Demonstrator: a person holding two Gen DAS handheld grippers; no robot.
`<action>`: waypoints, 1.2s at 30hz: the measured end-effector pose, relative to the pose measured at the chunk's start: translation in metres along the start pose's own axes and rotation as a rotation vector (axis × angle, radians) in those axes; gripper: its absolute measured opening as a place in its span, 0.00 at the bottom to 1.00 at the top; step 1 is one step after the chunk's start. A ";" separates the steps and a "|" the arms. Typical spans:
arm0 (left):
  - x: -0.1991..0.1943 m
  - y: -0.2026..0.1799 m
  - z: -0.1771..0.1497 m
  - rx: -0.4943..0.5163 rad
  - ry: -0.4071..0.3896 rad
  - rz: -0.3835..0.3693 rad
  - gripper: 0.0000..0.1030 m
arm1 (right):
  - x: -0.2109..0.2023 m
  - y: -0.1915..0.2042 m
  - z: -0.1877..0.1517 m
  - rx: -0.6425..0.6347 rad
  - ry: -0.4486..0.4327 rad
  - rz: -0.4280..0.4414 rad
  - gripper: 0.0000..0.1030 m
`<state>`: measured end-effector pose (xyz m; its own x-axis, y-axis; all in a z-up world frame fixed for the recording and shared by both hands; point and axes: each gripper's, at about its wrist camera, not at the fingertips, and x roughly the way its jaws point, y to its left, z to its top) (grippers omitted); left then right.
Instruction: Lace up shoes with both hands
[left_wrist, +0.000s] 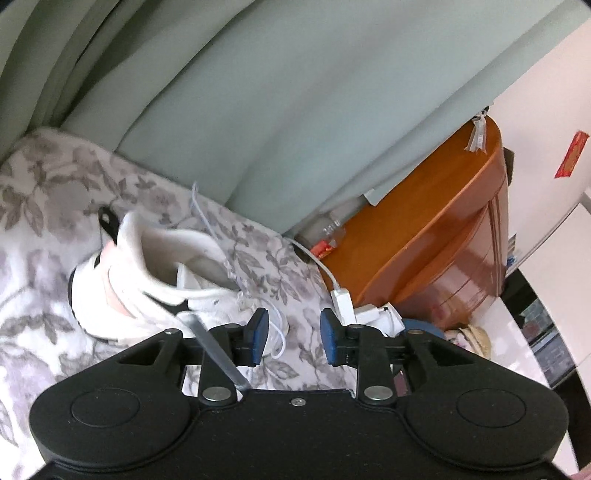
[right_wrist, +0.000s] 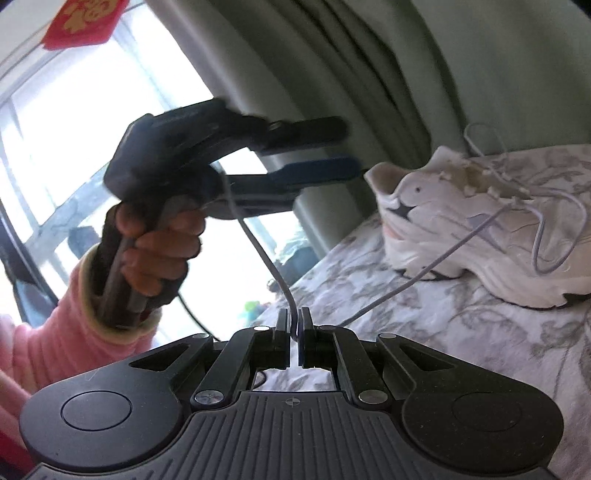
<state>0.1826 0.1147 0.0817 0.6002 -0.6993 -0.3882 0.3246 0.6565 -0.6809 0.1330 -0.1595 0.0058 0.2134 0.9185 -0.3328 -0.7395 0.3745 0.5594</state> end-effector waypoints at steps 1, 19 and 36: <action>-0.001 -0.001 0.001 0.003 -0.006 -0.002 0.28 | 0.001 0.002 0.000 -0.014 0.006 -0.014 0.03; -0.010 0.008 -0.004 -0.048 -0.083 0.037 0.03 | -0.037 -0.033 0.011 0.036 -0.133 -0.275 0.33; -0.011 0.020 -0.012 -0.075 -0.048 0.035 0.22 | -0.004 -0.069 0.024 0.129 -0.136 -0.323 0.03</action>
<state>0.1740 0.1319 0.0647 0.6447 -0.6612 -0.3836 0.2486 0.6560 -0.7127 0.1985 -0.1857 -0.0136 0.5118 0.7556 -0.4088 -0.5352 0.6526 0.5363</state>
